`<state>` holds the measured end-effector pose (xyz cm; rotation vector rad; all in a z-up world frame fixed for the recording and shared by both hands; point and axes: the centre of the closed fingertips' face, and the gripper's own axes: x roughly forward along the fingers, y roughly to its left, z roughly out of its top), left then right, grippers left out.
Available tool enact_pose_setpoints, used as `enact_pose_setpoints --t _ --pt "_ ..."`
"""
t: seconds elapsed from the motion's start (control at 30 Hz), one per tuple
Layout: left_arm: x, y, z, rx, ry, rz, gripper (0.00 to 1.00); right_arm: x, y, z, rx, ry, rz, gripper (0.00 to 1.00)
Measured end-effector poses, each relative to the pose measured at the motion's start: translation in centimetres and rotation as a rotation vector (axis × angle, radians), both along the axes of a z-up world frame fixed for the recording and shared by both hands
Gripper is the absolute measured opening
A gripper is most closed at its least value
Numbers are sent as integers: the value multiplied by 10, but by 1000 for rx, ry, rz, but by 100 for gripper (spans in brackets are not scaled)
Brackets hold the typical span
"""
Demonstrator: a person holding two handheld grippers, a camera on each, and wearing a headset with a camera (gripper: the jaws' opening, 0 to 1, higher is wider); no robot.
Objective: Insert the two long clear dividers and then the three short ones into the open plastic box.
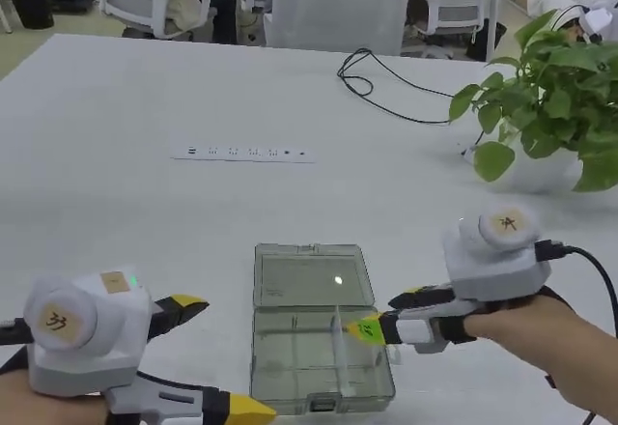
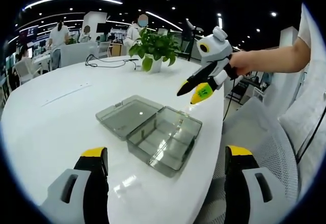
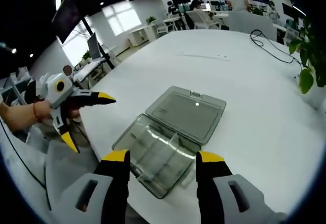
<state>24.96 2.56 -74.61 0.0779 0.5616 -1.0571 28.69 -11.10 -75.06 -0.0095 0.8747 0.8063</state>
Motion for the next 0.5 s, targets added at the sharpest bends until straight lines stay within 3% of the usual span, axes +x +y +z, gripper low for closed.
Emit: enact_pose_setpoints --t 0.17,0.33,0.5 --pt "-1 3 1 5 1 17 98 -4 -2 6 -2 -63 83 61" --pt "-1 6 1 11 5 36 97 -11 -7 9 14 -87 129 64" --pt "-1 10 0 18 8 53 97 -15 -11 12 22 -146 196 69"
